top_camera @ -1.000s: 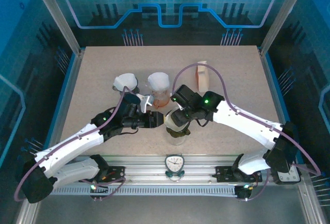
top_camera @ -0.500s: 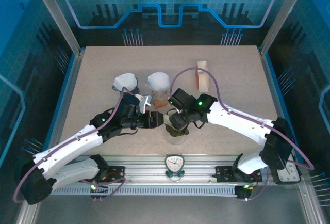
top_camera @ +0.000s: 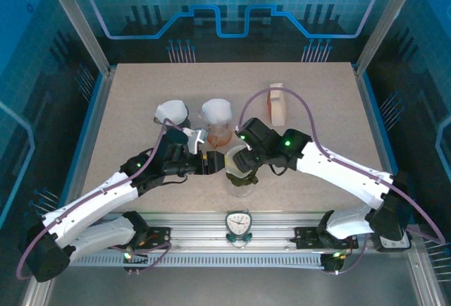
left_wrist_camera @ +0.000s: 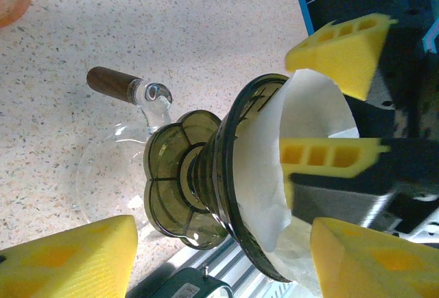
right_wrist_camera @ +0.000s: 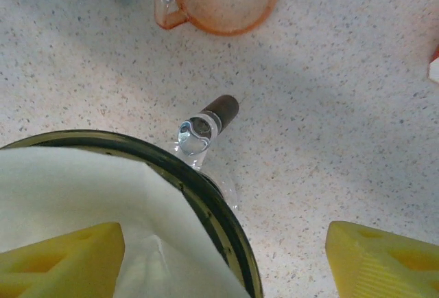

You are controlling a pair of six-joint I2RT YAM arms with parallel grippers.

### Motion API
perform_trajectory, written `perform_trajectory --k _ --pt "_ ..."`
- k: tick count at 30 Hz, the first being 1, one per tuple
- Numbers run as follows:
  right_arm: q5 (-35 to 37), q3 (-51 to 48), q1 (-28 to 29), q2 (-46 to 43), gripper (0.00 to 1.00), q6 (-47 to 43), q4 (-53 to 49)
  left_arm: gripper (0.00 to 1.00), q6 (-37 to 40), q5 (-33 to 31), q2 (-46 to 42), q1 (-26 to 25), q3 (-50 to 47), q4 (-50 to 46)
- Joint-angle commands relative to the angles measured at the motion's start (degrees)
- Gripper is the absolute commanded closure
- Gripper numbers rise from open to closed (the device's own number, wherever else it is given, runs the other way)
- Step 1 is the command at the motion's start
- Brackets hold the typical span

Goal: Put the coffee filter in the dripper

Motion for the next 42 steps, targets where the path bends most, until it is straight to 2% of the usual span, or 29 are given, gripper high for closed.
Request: perform_trajectory --k 1,5,14,21,29,36,42 --pt "1.12 1.72 0.83 -1.92 0.21 1.49 -0.79 0.25 -0.10 0.61 -0.46 0.40 -0.39 1.46" --pt "-0.05 0.62 0.84 -1.32 0.20 1.56 -0.87 0.24 0.24 0.25 0.72 0.40 -0.14 1.41" --pt "0.57 0.20 0.72 2.51 0.22 0.45 -1.75 0.38 0.06 -0.71 2.00 0.80 -0.18 0.81" --pt "1.97 0.93 0.65 4.52 0.23 -0.72 -3.08 0.38 -0.24 -0.48 2.06 1.15 -0.22 0.87" --pt "2.40 -0.86 0.35 5.65 0.23 -0.50 -1.53 0.37 -0.96 0.20 2.02 1.20 -0.39 1.92" --pt "2.69 -2.93 0.42 5.40 0.23 -0.06 0.24 0.27 -1.22 0.69 1.60 1.24 -0.70 4.35" --pt "3.40 -3.12 0.75 5.43 0.23 0.21 0.33 0.26 -0.92 2.56 4.76 1.25 0.15 5.43"
